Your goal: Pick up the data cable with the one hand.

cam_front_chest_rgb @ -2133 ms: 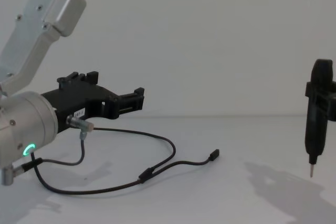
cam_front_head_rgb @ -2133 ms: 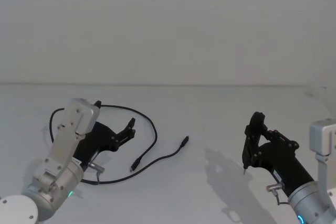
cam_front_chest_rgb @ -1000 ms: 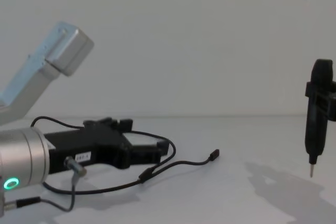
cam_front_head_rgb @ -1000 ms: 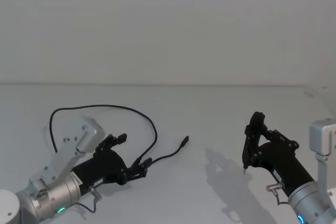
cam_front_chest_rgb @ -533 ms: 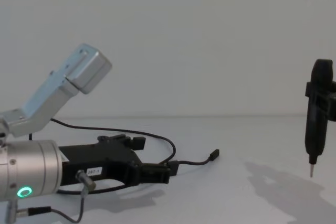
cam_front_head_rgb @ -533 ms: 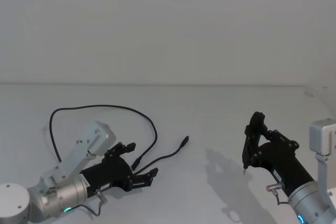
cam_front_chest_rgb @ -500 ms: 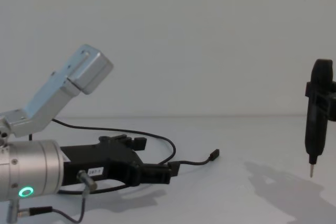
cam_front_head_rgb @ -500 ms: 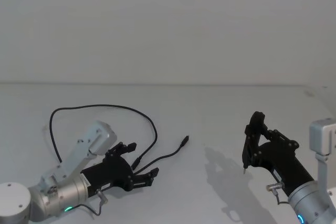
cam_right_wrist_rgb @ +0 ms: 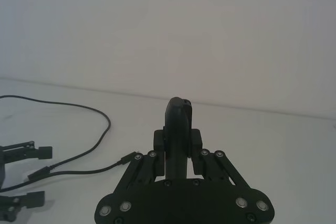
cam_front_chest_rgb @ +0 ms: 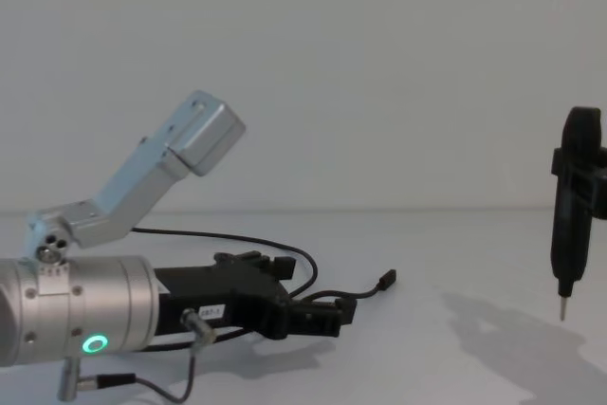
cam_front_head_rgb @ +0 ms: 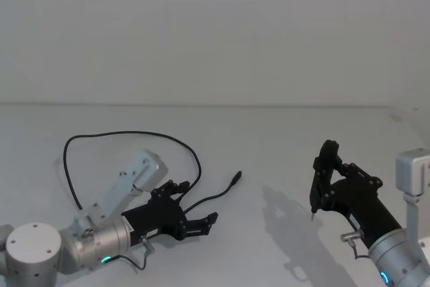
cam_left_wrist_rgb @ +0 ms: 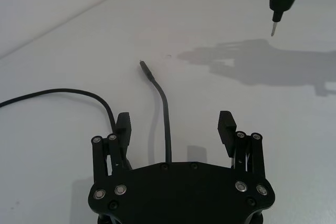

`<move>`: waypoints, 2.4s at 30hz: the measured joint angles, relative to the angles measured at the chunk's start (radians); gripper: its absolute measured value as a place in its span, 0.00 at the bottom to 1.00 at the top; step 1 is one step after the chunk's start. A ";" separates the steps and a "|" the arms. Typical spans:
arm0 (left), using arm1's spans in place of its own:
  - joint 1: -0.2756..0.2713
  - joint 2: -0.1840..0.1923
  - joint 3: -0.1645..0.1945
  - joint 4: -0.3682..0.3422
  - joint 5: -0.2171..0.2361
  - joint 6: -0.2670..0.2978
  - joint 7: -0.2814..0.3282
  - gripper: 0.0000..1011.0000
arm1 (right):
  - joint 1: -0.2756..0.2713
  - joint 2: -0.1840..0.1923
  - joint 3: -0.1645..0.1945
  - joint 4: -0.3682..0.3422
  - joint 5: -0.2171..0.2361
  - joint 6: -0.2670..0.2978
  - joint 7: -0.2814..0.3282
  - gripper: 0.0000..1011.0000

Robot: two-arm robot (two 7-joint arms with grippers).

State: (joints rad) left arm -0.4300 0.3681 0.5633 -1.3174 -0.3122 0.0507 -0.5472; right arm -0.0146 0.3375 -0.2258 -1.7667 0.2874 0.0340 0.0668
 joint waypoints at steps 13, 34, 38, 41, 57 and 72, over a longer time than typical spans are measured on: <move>-0.019 -0.056 -0.003 0.051 0.012 0.037 0.039 0.78 | 0.000 0.000 0.000 0.000 0.000 0.000 0.000 0.28; -0.039 -0.097 0.002 0.095 0.041 0.047 0.043 0.12 | 0.000 0.000 0.000 0.000 0.000 0.000 0.000 0.28; -0.041 -0.097 0.002 0.093 0.047 0.039 0.035 0.04 | 0.000 0.000 0.000 0.000 0.000 0.000 0.000 0.28; -0.041 -0.094 0.002 0.084 0.048 0.033 0.027 0.04 | 0.000 0.000 0.000 0.000 0.000 0.000 0.000 0.28; 0.010 0.002 -0.031 -0.081 -0.011 0.038 -0.052 0.04 | 0.000 0.000 0.000 0.000 0.000 0.000 0.000 0.28; 0.065 0.083 -0.061 -0.204 -0.068 0.070 -0.095 0.04 | 0.009 -0.015 0.005 -0.007 0.020 0.026 0.005 0.28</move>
State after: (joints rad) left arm -0.3650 0.4513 0.5023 -1.5215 -0.3798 0.1207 -0.6418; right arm -0.0058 0.3229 -0.2212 -1.7740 0.3078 0.0603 0.0720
